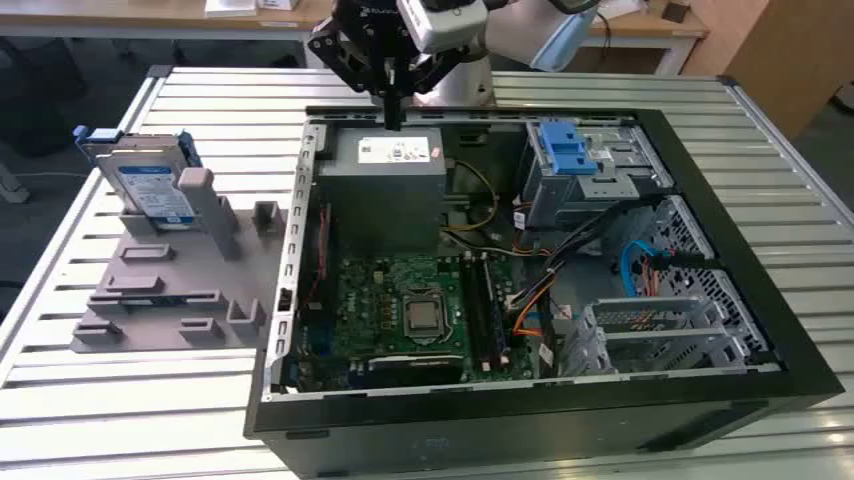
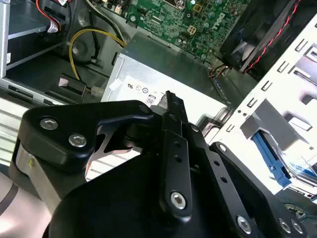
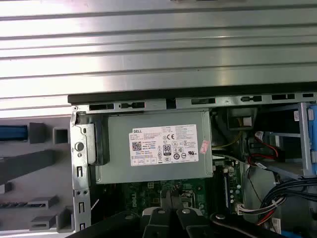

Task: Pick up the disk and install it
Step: 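Reach for the disk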

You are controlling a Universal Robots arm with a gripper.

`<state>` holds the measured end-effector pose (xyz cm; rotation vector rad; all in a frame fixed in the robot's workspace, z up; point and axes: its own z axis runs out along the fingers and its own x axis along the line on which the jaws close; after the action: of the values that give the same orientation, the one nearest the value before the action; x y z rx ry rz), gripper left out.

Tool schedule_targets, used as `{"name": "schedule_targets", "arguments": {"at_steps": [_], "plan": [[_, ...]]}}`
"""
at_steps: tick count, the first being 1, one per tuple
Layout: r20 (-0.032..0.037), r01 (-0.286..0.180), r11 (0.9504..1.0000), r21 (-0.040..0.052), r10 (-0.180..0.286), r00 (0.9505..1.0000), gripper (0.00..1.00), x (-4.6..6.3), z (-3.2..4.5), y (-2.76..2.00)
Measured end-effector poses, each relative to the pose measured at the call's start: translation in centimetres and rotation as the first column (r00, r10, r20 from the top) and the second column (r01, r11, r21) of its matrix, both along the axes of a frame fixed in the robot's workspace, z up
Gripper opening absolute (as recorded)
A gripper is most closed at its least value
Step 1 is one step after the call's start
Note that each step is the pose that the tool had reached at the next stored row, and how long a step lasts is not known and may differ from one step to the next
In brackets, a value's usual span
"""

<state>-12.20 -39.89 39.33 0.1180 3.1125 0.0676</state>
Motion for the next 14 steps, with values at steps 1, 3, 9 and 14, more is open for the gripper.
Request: {"name": "schedule_targets", "arguments": {"at_steps": [1, 3, 9, 14], "plan": [[0.0000, 0.000, 1.0000, 0.0000, 0.000, 1.0000, 0.11, 0.00, 0.00, 0.00], [-0.0001, 0.002, 1.0000, 0.0000, -0.002, 1.0000, 0.11, 0.00, 0.00, 0.00], [0.0001, 0.007, 1.0000, 0.0001, -0.007, 1.0000, 0.11, -0.41, 0.00, 0.05], [0.0000, 0.012, 0.9999, -0.0001, -0.012, 0.9999, 0.11, -0.84, 0.00, 0.16]]}}
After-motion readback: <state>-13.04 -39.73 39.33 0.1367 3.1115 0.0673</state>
